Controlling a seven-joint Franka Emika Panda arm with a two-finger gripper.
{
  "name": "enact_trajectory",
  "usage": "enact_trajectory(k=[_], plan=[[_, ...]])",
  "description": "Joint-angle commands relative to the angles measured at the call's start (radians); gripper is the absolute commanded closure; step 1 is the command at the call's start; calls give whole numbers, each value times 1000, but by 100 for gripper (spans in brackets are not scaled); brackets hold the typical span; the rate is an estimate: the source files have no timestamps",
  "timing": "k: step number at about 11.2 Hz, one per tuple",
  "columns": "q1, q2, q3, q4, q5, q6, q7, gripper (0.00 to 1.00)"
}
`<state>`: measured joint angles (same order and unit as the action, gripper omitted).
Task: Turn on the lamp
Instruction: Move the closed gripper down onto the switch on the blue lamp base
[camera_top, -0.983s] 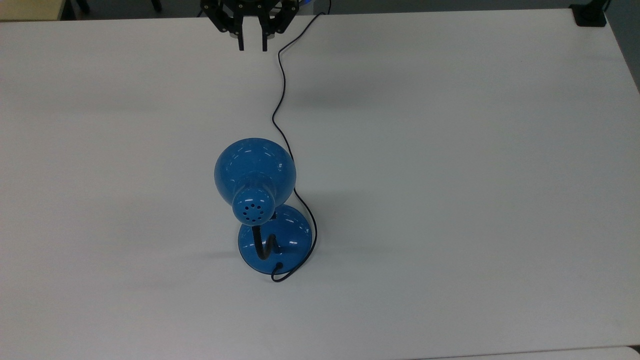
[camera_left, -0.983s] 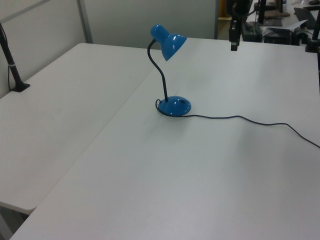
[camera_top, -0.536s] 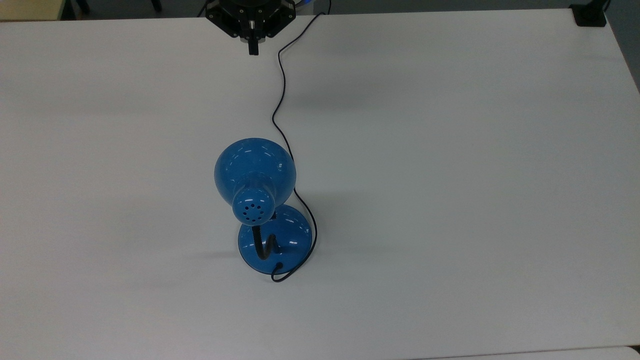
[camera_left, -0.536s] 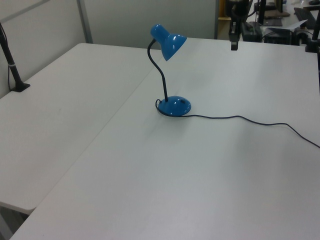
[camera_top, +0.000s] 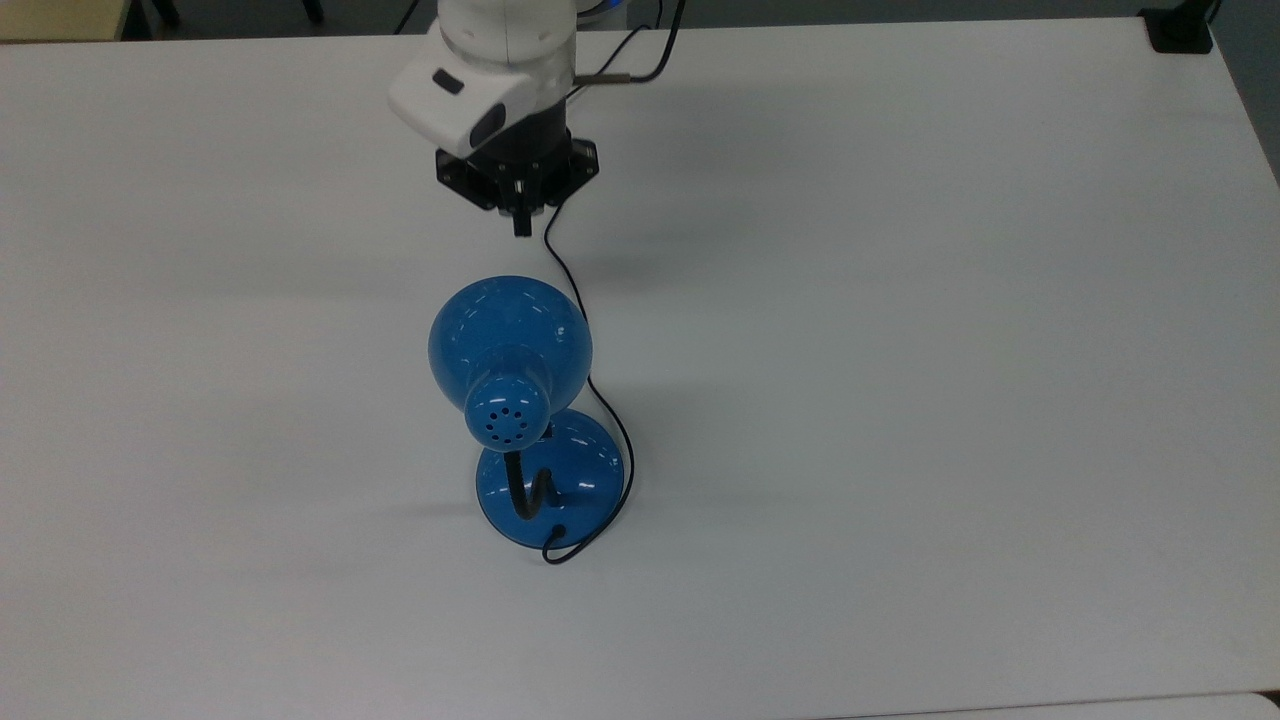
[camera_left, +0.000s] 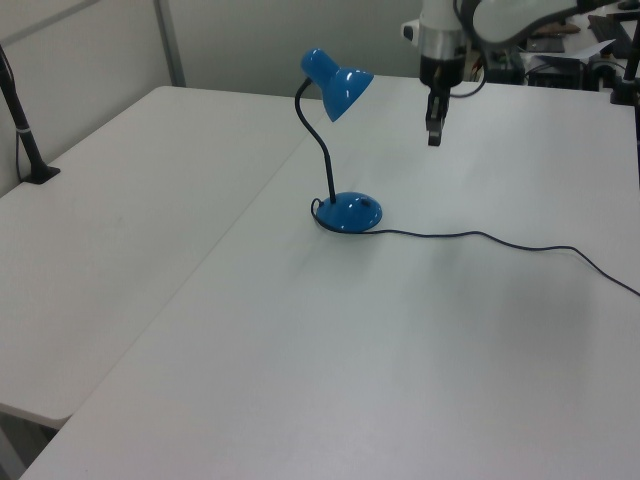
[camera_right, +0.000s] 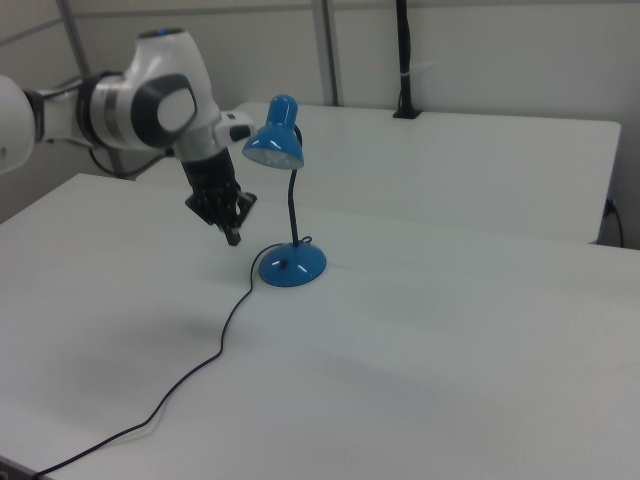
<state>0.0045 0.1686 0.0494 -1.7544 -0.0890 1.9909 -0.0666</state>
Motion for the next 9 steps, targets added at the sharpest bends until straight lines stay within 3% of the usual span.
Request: enact_trajectory(k=[1, 9], plan=[[3, 26, -8, -83, 17, 185, -15, 100], [-1, 201, -6, -83, 15, 570, -10, 100]])
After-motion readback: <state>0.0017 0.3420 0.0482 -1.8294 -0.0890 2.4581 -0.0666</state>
